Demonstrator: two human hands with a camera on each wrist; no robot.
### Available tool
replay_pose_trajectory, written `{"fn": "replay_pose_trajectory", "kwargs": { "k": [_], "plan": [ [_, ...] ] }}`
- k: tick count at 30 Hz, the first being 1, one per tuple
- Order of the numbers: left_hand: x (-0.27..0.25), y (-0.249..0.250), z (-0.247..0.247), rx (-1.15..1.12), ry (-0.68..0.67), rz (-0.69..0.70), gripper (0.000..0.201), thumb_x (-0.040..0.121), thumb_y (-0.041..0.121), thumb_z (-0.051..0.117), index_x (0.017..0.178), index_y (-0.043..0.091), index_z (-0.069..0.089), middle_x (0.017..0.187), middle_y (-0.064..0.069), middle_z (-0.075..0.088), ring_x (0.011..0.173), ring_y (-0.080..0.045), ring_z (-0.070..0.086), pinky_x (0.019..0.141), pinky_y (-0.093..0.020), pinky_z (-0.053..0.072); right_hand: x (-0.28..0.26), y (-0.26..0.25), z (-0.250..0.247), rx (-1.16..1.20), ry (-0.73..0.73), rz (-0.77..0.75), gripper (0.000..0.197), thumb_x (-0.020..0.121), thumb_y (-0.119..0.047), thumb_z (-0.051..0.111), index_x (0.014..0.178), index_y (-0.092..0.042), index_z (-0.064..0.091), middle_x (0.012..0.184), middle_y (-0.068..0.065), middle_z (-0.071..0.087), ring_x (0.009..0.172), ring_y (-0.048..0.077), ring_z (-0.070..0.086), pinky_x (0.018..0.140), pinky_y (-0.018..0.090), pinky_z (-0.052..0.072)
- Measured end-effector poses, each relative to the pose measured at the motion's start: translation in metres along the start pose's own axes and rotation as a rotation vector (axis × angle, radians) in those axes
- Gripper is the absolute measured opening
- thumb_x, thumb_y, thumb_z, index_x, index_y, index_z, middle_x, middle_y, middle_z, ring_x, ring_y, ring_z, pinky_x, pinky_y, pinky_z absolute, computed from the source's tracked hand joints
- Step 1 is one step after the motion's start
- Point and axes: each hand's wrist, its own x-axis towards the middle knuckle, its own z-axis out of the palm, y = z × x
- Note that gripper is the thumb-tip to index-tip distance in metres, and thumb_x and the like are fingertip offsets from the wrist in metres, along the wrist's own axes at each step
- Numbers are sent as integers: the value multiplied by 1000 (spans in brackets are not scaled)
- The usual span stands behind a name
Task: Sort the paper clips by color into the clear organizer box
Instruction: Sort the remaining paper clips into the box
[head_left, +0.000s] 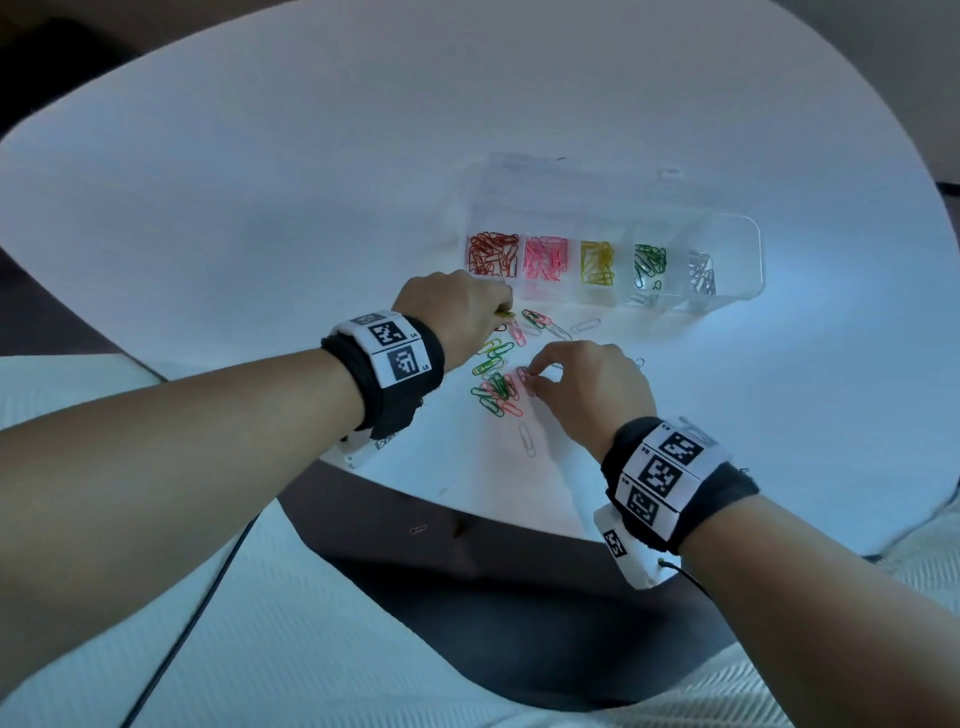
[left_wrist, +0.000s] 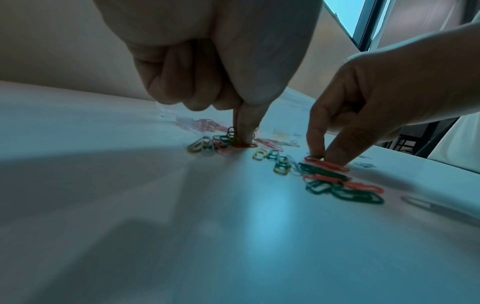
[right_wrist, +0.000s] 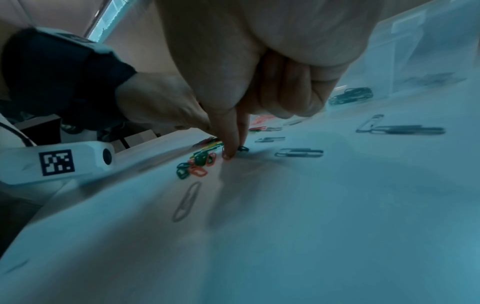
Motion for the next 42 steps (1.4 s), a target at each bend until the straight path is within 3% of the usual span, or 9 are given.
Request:
{"fn": "replay_pose_trajectory", "kwargs": {
  "k": [5, 10, 16, 22, 27, 31, 36, 38, 42],
  "plan": [
    [1, 2, -2, -18, -6, -33, 22, 96, 42, 50, 105, 23, 58, 95, -4, 63, 77, -28, 53, 67, -31, 38, 4, 15, -7, 73, 29, 79, 19, 86, -47, 65, 86, -28, 71, 86, 2, 68, 81, 25, 63, 66, 30, 50],
    [2, -1, -8, -97, -36, -81, 23, 85, 45, 66, 88, 24, 58, 81, 1, 59, 74, -24, 53, 63, -28, 37, 1, 24, -15, 193, 46, 119, 18, 83, -42, 72, 75, -26, 69, 63, -13, 48, 62, 13, 53, 49, 24, 33],
    [3, 0, -19, -222, 10, -168, 33, 71, 49, 77, 73, 21, 59, 73, 7, 59, 70, -21, 56, 59, -26, 37, -4, 24, -19, 302, 34, 122, 20, 82, -41, 73, 77, -22, 71, 57, -13, 45, 55, 3, 45, 49, 19, 29],
    [3, 3, -19, -556, 2, -169, 20, 82, 48, 68, 88, 30, 75, 110, 5, 69, 97, -18, 62, 86, -34, 51, -6, 20, -23, 382, 28, 119, 18, 82, -37, 74, 79, -19, 73, 54, -11, 42, 51, 5, 41, 48, 20, 27],
    [4, -7, -21, -307, -10, -160, 13, 88, 40, 62, 99, 37, 68, 92, 4, 60, 84, -21, 57, 75, -29, 43, -5, 20, -26, 396, 36, 124, 15, 82, -33, 73, 76, -19, 72, 53, -9, 42, 50, 7, 41, 50, 24, 29],
    [1, -5, -18, -199, -21, -106, 17, 90, 40, 57, 105, 38, 64, 115, 5, 65, 93, -23, 59, 75, -28, 40, -5, 20, -24, 406, 27, 140, 14, 82, -33, 73, 74, -22, 69, 54, -7, 43, 53, 8, 40, 50, 24, 28],
    [0, 6, -18, -87, -73, -87, 16, 86, 41, 61, 96, 31, 67, 88, 4, 57, 78, -20, 50, 67, -30, 35, -8, 21, -22, 420, 3, 164, 15, 84, -32, 69, 76, -18, 66, 55, -1, 51, 52, 14, 46, 52, 26, 33],
    [0, 7, -18, -37, -108, -100, 19, 84, 41, 63, 98, 29, 68, 91, 3, 58, 78, -21, 51, 67, -30, 36, -7, 19, -24, 452, 1, 190, 14, 88, -26, 61, 78, -17, 61, 63, 0, 58, 59, 17, 52, 54, 25, 37],
    [-1, 8, -13, -22, -131, -107, 16, 88, 35, 60, 100, 28, 68, 101, -1, 65, 78, -22, 51, 67, -30, 38, -7, 13, -29, 982, -128, 308, 30, 93, -15, 44, 64, -19, 35, 52, -5, 29, 46, 16, 20, 44, 21, 17]
  ]
}}
